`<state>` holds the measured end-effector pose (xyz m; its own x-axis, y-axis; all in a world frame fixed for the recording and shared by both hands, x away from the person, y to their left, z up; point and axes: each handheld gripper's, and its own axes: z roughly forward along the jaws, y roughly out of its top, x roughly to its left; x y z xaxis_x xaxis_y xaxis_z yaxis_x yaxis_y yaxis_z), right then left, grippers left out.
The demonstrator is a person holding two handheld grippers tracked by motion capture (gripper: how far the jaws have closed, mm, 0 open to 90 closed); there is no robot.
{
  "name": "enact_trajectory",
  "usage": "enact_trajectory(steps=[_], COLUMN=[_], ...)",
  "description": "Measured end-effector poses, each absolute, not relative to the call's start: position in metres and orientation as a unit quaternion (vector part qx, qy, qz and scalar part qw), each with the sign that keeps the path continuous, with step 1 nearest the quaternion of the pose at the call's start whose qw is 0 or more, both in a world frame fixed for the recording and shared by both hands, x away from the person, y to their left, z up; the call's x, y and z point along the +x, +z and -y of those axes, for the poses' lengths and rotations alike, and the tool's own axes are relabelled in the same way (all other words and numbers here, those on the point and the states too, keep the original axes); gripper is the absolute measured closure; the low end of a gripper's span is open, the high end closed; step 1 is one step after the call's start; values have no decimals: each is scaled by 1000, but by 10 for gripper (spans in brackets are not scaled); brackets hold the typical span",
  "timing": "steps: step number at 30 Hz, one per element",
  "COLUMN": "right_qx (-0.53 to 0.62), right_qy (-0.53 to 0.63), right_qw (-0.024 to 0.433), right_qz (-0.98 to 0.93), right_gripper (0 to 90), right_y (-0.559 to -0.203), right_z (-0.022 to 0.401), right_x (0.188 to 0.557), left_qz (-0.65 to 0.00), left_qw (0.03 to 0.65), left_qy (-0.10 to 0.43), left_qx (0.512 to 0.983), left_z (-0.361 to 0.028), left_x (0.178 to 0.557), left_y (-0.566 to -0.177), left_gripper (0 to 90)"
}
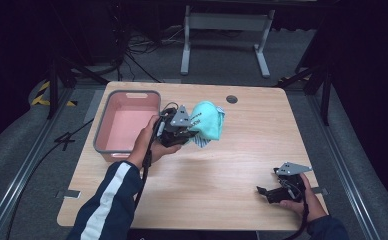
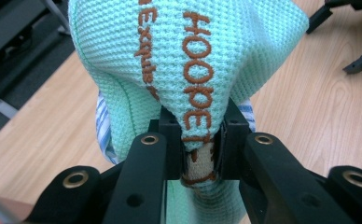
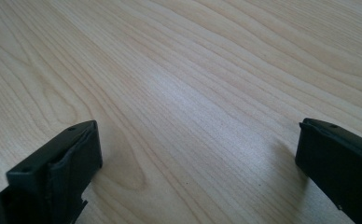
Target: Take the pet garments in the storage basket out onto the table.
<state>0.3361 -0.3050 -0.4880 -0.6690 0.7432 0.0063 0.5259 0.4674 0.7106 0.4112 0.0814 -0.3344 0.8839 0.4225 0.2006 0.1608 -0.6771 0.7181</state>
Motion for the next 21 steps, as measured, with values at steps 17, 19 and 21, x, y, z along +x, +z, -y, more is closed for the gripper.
enact_trajectory(steps=[17, 19, 21], right_qx=[377, 377, 377], right_qy=[353, 353, 353], right_qw=[153, 153, 153], right_qz=[-843, -843, -843], right_gripper=[5, 6, 6], right_y=[-488, -488, -488], right_z=[305, 305, 305], right_x=[336, 336, 336], left_qz=[-194, -200, -205], left_qw=[307, 302, 294], left_qy=[136, 130, 126], left_qx=[922, 923, 925], left_z=[-52, -51, -49], left_x=[440, 443, 446], left_y=[-394, -400, -407], left_gripper=[764, 763, 761])
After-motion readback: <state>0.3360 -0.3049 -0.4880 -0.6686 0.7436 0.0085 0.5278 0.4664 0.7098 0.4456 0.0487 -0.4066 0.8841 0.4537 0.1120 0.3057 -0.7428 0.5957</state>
